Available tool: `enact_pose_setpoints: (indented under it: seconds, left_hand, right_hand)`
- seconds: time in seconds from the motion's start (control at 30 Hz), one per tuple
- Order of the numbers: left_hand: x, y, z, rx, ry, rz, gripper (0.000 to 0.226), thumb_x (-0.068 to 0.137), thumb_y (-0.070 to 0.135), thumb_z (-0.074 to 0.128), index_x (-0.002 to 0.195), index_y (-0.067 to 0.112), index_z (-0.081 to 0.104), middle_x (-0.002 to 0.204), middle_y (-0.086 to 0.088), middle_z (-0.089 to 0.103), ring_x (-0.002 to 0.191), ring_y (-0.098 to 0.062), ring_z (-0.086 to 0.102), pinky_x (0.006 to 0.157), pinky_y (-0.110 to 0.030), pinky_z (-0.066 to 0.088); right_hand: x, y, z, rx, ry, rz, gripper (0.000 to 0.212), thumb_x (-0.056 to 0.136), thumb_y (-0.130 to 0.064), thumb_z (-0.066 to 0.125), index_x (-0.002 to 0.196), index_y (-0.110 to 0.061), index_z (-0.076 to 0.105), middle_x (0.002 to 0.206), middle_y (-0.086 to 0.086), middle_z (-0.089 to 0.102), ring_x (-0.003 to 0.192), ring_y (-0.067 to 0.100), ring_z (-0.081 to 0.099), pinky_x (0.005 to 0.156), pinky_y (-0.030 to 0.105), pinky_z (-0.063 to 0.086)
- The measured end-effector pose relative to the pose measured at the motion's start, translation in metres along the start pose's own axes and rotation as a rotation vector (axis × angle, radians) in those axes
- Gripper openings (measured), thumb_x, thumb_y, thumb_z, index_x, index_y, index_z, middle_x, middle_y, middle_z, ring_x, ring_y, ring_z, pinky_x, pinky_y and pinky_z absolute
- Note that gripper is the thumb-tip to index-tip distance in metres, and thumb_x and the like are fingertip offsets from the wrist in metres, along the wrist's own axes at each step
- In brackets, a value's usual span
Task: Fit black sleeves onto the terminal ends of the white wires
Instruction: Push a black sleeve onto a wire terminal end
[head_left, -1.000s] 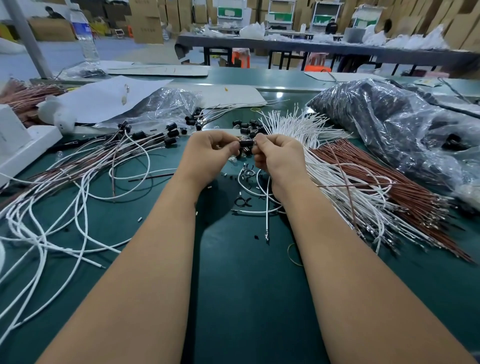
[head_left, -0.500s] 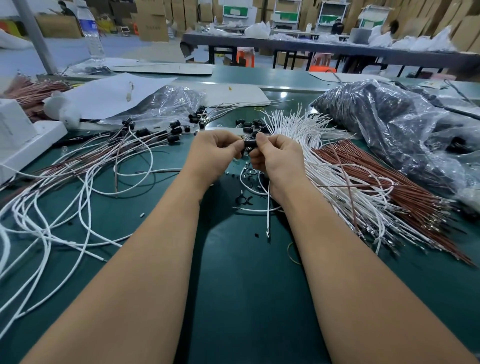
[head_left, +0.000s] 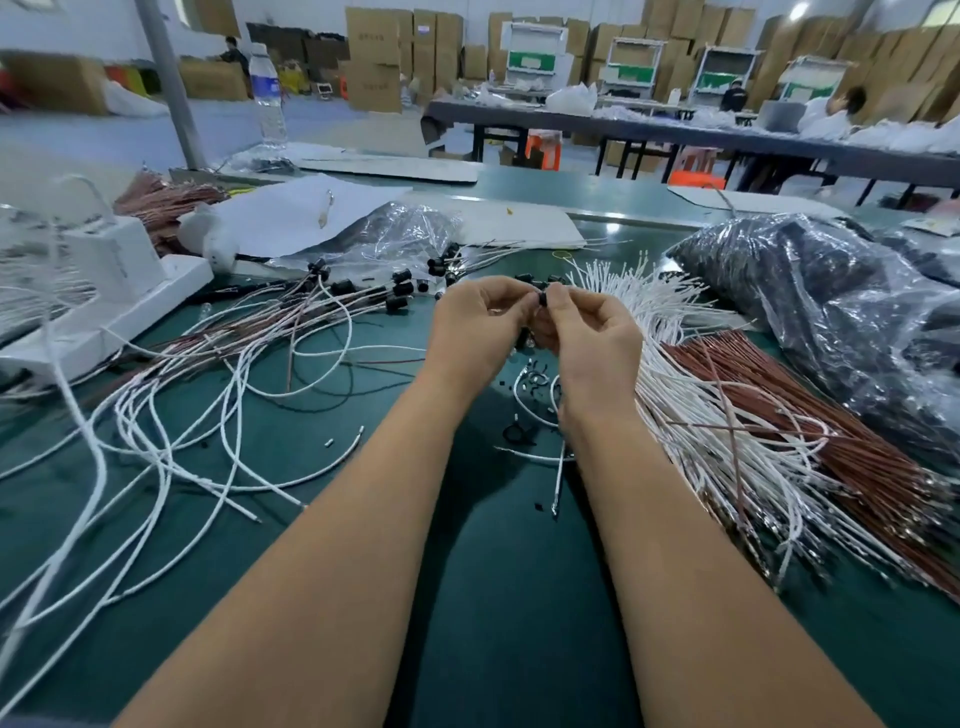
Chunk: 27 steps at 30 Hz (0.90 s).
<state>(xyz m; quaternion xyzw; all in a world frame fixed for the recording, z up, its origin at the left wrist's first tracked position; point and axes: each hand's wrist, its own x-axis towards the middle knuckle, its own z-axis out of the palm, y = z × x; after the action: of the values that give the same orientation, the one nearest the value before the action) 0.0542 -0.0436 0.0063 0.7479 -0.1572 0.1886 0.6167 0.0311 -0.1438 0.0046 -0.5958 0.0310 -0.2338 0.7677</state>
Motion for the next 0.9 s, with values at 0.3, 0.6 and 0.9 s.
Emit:
enact_pose_setpoints:
  seconds: [0.3, 0.6, 0.9]
  left_hand:
    - [0.007, 0.008, -0.024, 0.401, -0.433, -0.2, 0.023, 0.098, 0.02, 0.05, 0.088, 0.016, 0.071, 0.065, 0.003, 0.064, 0.048, -0.003, 0.045, 0.054, -0.023, 0.038]
    - [0.019, 0.04, -0.124, 0.595, -0.026, -0.157, 0.024, 0.101, 0.018, 0.042, 0.086, 0.017, 0.061, 0.064, 0.003, 0.048, 0.05, -0.011, 0.039, 0.043, -0.016, 0.031]
    - [0.011, -0.007, -0.197, 1.559, 0.025, -0.465, 0.038, 0.085, 0.001, 0.041, 0.118, 0.004, 0.058, 0.138, -0.022, 0.04, 0.12, -0.039, 0.039, 0.092, -0.045, 0.04]
  right_hand:
    - [0.012, -0.01, -0.008, 0.098, 0.492, -0.059, 0.007, 0.094, -0.009, 0.057, 0.098, -0.014, 0.054, 0.085, -0.001, 0.063, 0.064, 0.004, 0.062, 0.063, 0.016, 0.05]
    - [0.003, -0.009, 0.003, -0.33, 0.148, -0.199, 0.015, 0.095, -0.012, 0.056, 0.107, -0.02, 0.052, 0.089, -0.005, 0.061, 0.074, 0.01, 0.061, 0.058, 0.016, 0.047]
    - [0.003, -0.008, 0.003, -0.587, -0.013, -0.189, 0.015, 0.095, -0.01, 0.052, 0.107, -0.016, 0.058, 0.084, -0.011, 0.057, 0.07, -0.001, 0.052, 0.054, 0.009, 0.039]
